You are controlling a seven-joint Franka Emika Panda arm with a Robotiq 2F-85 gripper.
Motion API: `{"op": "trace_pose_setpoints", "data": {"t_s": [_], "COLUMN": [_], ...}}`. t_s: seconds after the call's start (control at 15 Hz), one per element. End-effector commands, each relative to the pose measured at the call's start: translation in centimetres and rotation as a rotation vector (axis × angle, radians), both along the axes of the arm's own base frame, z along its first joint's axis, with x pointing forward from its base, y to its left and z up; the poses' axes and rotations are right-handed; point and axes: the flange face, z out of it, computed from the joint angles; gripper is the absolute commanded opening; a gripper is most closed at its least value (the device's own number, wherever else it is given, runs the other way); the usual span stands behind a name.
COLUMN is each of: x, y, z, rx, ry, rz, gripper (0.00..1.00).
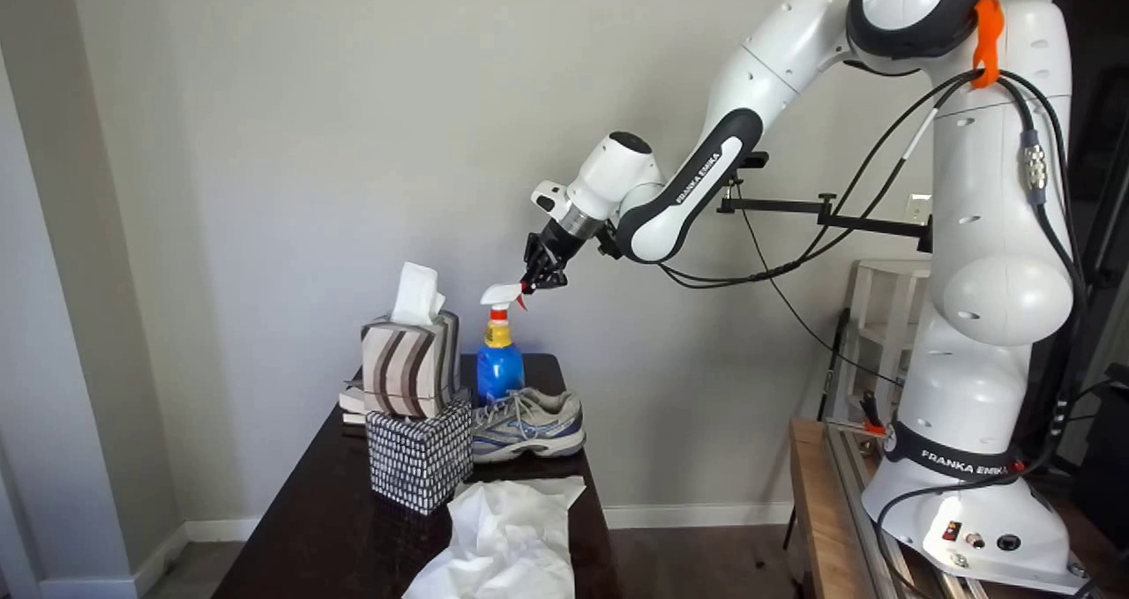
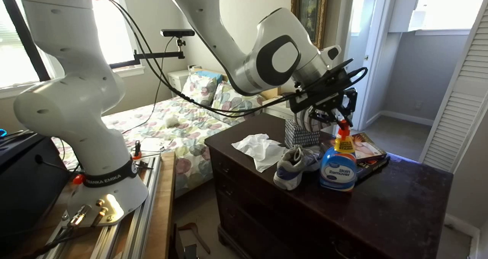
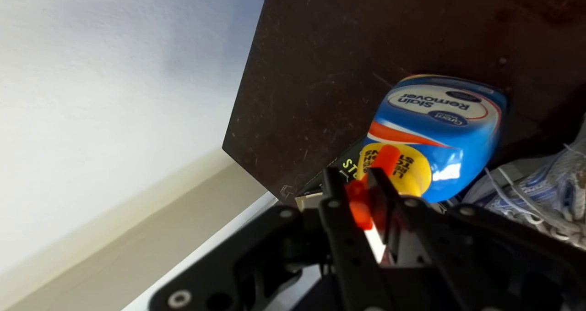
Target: Twist the nozzle on the spray bottle.
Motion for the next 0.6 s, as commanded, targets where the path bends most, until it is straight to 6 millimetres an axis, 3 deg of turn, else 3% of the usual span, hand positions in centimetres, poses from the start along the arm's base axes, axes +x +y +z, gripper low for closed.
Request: {"op": "trace_pose_setpoints", "data": {"t_s": [0.0,0.27,0.33,0.53], "x": [-0.3,1.4,1.8,1.9], "y": [0.9,1.6,1.5,-0.2], "z": [-1.2,-0.7,0.2,1.6], "rx": [0.066,0.196,0.223,0.322], "ry": [0.032,0.05,0.069,0.162], "rz": [0.019,0.026,0.026,0.014], "gripper": [0.05,0.05,0.05,0.05]}}
